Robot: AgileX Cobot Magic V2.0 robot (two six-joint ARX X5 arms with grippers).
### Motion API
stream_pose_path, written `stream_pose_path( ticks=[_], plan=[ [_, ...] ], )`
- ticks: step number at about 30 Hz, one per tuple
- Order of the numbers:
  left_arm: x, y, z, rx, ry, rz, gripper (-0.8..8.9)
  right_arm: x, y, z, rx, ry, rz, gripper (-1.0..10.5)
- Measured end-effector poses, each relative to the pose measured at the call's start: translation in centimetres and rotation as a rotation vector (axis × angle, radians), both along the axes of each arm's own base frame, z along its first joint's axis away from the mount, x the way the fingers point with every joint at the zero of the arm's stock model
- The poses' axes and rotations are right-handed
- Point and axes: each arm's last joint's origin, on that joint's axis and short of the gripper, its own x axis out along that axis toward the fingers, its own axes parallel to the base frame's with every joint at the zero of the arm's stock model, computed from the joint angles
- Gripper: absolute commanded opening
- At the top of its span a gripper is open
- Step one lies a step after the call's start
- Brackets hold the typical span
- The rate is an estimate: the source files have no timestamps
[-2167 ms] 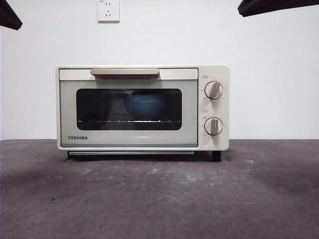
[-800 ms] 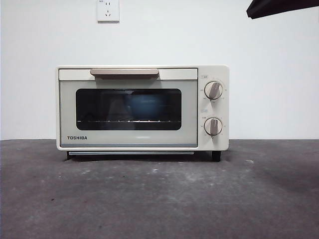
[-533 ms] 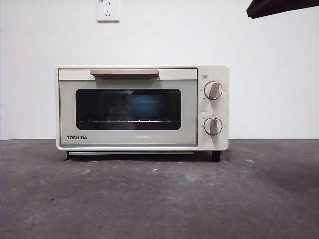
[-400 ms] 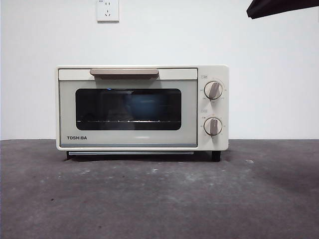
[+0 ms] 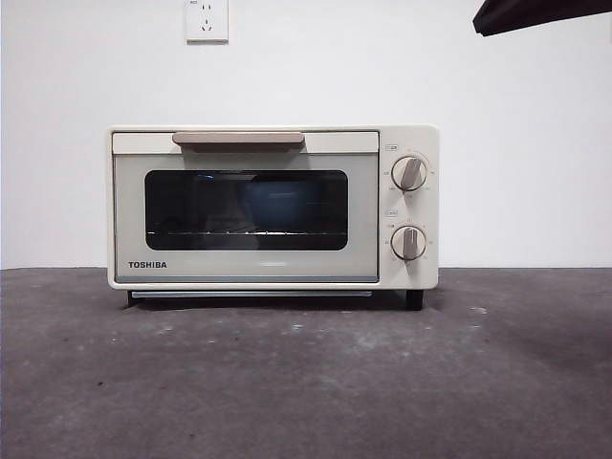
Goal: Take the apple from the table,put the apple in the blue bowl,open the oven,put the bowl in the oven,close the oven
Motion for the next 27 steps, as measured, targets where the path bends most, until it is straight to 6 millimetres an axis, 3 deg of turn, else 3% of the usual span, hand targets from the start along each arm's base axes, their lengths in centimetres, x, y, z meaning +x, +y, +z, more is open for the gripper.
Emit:
stream_pose_path(
  ticks=[27],
  plan=[
    [-0.03,-0.01,-0.28,-0.025,0.028,0.002,0.08,0.00,0.01,0.00,0.000,0.000,0.000,0.0]
  ],
)
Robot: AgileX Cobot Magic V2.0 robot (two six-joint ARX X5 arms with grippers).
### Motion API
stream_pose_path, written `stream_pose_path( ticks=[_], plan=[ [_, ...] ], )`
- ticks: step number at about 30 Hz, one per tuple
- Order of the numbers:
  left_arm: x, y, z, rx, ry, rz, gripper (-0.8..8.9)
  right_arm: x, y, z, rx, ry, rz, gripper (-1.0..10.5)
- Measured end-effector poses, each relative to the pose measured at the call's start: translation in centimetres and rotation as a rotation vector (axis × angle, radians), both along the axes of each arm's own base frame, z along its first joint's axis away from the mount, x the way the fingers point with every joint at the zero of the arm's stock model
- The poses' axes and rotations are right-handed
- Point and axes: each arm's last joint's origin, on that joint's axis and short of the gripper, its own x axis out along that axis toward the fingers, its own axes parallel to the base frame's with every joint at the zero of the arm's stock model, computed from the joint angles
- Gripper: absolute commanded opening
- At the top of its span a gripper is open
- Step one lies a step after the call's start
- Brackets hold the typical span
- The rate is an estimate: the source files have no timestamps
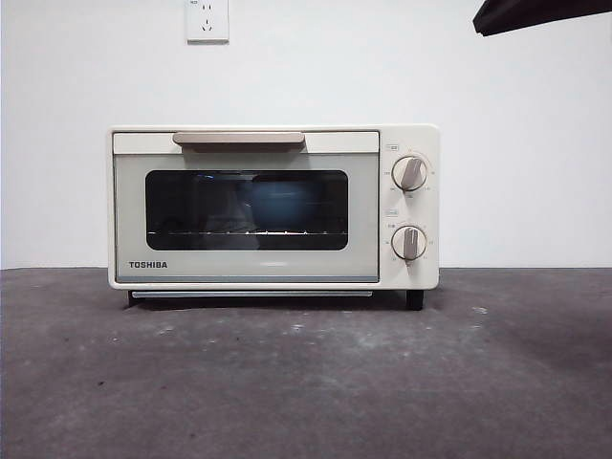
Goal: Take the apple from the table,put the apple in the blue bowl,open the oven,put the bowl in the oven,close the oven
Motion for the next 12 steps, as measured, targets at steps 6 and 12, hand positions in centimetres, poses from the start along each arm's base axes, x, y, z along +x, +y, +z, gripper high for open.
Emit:
stream_pose_path(
  ticks=[6,12],
  plan=[
    [0.0,0.0,0.0,0.000,0.000,0.000,0.08,0.0,-0.8,0.3,-0.014,-0.042,-0.044,0.0],
    [0.0,0.0,0.0,0.000,0.000,0.000,0.08,-0.2,-4.1,0.7,0.000,-0.147,-0.182,0.0]
  ],
)
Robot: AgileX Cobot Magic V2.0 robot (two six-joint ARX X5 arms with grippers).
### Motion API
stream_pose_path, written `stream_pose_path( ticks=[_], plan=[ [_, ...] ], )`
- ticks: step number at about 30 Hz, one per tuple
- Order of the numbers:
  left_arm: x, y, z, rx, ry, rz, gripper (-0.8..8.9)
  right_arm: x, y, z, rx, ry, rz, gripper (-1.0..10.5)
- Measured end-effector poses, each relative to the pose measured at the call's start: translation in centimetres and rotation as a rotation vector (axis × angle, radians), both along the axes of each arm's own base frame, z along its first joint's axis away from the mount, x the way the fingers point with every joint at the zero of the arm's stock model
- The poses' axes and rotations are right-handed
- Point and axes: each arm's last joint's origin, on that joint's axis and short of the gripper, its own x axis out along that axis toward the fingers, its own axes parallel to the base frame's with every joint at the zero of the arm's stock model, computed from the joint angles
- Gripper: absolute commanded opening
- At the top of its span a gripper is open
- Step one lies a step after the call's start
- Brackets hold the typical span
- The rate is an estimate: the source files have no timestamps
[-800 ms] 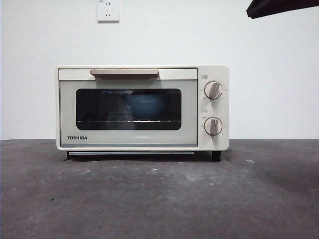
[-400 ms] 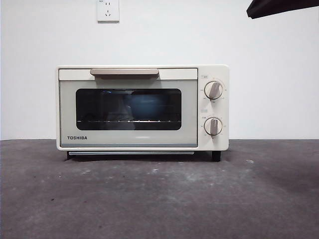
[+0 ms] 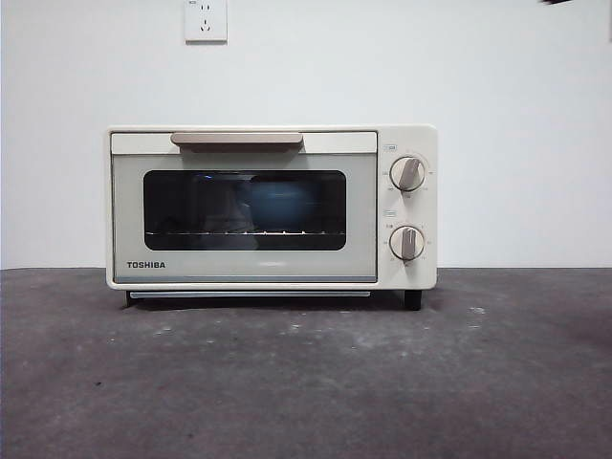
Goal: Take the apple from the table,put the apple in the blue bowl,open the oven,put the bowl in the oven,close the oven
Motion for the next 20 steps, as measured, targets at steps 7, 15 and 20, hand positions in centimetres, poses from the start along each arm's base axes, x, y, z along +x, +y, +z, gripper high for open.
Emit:
stream_pose_path(
  ticks=[7,15,20],
  plan=[
    [0.0,0.0,0.0,0.000,0.000,0.000,0.08,-0.7,-3.9,-3.5,-0.008,-0.136,-0.272,0.0],
    [0.0,0.0,0.0,0.000,0.000,0.000,0.08,-1.4,-5.4,-7.8,0.000,-0.258,-0.408,0.0],
    [0.0,0.0,0.0,0.000,0.000,0.000,0.08,-1.4,-5.5,-10.2,-0.008,-0.234,-0.418,0.0]
  ],
)
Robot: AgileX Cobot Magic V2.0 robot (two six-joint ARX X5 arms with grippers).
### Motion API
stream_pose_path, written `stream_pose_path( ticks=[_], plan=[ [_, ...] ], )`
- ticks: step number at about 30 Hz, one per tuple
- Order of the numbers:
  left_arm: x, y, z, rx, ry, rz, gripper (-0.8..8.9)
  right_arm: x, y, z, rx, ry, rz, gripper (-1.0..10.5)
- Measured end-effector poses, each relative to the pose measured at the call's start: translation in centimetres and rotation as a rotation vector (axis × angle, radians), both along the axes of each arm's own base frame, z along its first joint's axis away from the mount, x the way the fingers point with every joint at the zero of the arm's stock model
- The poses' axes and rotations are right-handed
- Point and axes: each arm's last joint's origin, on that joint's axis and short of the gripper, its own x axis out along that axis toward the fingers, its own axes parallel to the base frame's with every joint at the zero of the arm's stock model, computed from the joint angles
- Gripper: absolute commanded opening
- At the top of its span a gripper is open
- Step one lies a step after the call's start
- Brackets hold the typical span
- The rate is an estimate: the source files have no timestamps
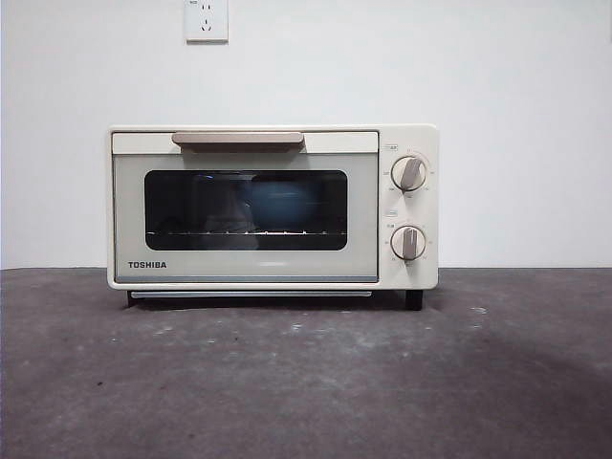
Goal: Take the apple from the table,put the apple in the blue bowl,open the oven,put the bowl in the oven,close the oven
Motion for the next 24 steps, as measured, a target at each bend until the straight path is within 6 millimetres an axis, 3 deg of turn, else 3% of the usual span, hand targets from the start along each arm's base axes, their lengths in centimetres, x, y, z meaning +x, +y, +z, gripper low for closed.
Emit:
stream_pose_path(
  ticks=[4,9,14,24],
  plan=[
    [0.0,0.0,0.0,0.000,0.000,0.000,0.08,0.1,0.0,-1.7,-0.001,0.024,0.000,0.0],
    [0.0,0.0,0.0,0.000,0.000,0.000,0.08,-0.2,0.0,-2.4,-0.003,0.076,0.000,0.0],
    [0.0,0.0,0.0,0.000,0.000,0.000,0.08,-0.3,0.0,-3.7,-0.009,0.212,0.001,0.0],
    [0.0,0.0,0.0,0.000,0.000,0.000,0.08,-0.3,0.0,-3.7,-0.003,0.221,0.015,0.0]
  ],
)
